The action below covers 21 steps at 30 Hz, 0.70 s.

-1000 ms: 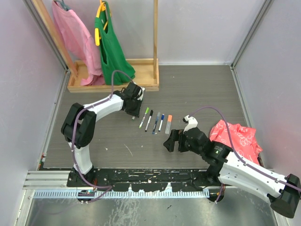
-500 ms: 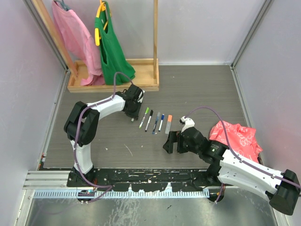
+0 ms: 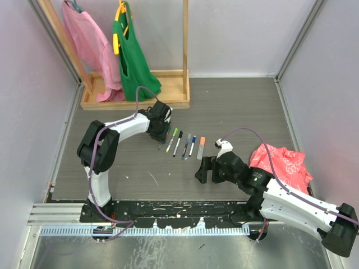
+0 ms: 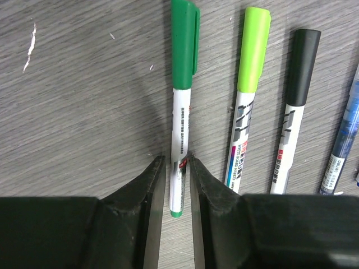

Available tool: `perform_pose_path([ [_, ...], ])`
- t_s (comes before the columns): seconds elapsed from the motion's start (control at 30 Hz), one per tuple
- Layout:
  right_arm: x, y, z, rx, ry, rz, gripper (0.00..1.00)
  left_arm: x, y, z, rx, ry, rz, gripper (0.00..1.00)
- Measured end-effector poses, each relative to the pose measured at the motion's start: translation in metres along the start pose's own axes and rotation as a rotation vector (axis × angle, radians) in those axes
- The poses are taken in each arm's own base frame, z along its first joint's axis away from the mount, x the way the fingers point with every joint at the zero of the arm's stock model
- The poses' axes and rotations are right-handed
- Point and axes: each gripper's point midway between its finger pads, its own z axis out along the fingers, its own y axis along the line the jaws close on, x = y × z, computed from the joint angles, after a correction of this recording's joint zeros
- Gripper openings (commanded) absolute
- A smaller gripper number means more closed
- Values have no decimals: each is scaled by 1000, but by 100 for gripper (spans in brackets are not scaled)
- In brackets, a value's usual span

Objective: Insert the pens into the pen caps
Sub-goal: Place the pen at the center of the board.

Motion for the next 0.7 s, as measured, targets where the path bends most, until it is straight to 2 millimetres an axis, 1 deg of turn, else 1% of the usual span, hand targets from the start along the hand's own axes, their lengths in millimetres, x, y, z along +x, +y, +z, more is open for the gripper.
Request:
perform_pose_path([
  [0.23, -2, -1, -3, -2, -12, 1, 99, -1, 0, -4, -1, -4, 0, 30],
  [0.33, -3, -2, -3, 6, -17, -1, 99, -3, -1, -13, 3, -15, 0, 31],
  [0.4, -4, -2, -4, 9, -20, -3, 99, -10, -2, -24, 8, -35, 1, 34],
  [0.5, -7, -2, -5, 13, -26, -8, 99, -29, -7, -52, 25, -100, 1, 36],
  [0.53, -9, -1, -6, 12, -31, -11, 99, -40, -11, -66, 39, -138, 2, 36],
  [0.57, -10, 0, -7, 12, -36, -14, 99, -47, -14, -77, 53, -166, 3, 36],
  [0.6, -12, 1, -8, 12, -40, -17, 99, -55, -18, -89, 73, -200, 4, 37],
  [0.63, -15, 2, -9, 11, -47, -22, 99, -62, -23, -107, 101, -243, 7, 37],
  [0.7, -18, 3, -10, 13, -56, -26, 99, -70, -30, -135, 145, -304, 13, 39],
])
